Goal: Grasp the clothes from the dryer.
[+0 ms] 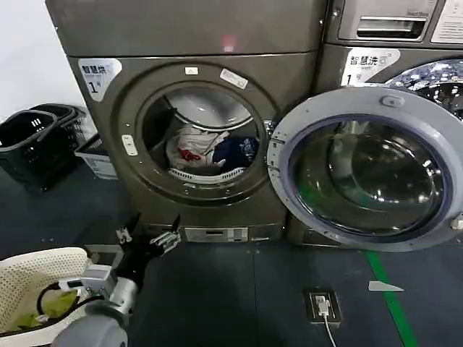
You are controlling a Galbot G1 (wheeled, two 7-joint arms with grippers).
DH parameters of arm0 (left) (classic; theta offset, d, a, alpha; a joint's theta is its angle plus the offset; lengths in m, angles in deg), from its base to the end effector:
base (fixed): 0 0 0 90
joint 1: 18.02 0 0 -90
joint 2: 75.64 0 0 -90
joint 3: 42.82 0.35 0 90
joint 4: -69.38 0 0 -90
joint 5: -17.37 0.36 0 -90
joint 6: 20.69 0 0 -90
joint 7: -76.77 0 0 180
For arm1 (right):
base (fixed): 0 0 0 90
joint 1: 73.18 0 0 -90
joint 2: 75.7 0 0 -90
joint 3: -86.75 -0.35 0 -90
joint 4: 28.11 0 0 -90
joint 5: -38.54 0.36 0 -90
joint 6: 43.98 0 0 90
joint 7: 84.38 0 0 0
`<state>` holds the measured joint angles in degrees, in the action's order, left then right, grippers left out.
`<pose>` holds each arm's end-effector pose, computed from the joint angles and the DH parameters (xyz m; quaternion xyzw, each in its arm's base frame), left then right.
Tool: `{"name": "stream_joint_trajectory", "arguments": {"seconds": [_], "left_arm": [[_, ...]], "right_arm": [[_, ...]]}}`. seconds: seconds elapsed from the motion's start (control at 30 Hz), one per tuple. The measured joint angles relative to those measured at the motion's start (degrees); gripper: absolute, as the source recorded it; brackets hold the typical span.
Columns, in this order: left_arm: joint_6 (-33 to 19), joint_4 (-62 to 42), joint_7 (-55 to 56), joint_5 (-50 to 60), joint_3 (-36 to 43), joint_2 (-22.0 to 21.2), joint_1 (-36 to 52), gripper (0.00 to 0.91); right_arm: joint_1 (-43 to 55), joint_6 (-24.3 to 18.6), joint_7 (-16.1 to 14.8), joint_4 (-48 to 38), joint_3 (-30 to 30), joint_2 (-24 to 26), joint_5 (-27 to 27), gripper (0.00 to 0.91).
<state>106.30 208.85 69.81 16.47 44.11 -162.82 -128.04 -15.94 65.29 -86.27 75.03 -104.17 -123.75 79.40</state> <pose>0.1936 0.0163 -0.1511 -0.0461 -0.9965 -0.0205 0.0664 -0.0393 -0.4353 0.0617 0.4982 0.8221 -0.1592 0.2248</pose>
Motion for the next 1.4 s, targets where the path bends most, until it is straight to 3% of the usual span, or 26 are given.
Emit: {"name": "stream_joint_trajectory", "arguments": {"seconds": [1.4], "left_arm": [[-0.5,1.1,-0.8,0.9,-0.3,0.2,-0.4,0.907]], "right_arm": [[-0.3,-1.1,-0.6,0.7,-0.3,0.2,1.6,0.907]]}}
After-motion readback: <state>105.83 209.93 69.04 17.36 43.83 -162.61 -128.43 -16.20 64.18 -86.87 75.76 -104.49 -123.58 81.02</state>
